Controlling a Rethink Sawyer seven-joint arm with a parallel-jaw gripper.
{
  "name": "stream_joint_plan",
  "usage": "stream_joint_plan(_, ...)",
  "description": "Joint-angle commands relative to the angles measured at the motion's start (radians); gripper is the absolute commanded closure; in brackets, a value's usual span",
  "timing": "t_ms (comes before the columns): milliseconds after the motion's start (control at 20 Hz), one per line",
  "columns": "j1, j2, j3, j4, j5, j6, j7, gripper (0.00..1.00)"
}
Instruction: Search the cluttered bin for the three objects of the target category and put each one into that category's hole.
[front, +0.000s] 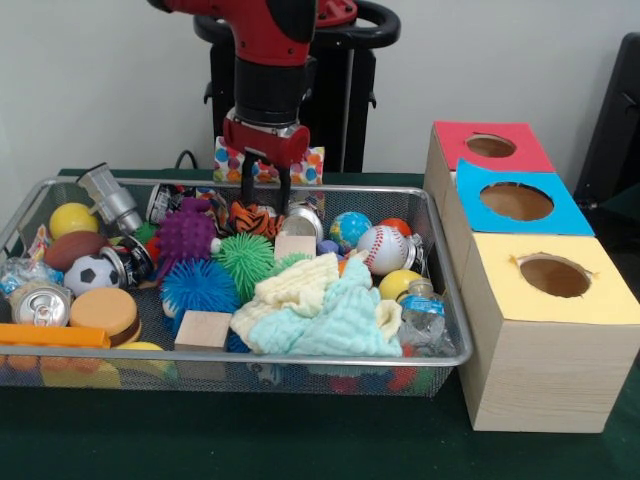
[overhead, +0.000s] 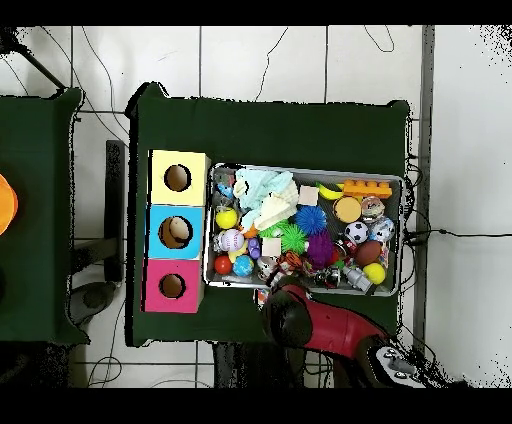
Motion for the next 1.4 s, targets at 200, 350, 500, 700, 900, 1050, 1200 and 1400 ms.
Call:
stream_joint_plan(200,-0.006,0.082,0.090,-0.084,0.045,-0.103,0.161,0.00)
stream_joint_plan(350,-0.010,0.088,0.092,-0.088,0.047,-0.108,0.158,0.00)
stream_joint_plan(500,-0.011,0.089,0.094,-0.089,0.050,-0.110,0.157,0.00)
stream_joint_plan(700,-0.010,0.082,0.095,-0.079,0.055,-0.114,0.163,0.00)
stream_joint_plan(900,-0.011,0.083,0.094,-0.078,0.053,-0.124,0.164,0.00)
stream_joint_plan(1050,-0.002,0.111,0.079,-0.098,0.050,-0.157,0.162,0.00)
stream_joint_plan(1200,0.000,0.157,0.072,-0.121,0.044,-0.201,0.160,0.00)
stream_joint_plan(1400,0.016,0.171,0.052,-0.130,0.047,-0.216,0.150,0.00)
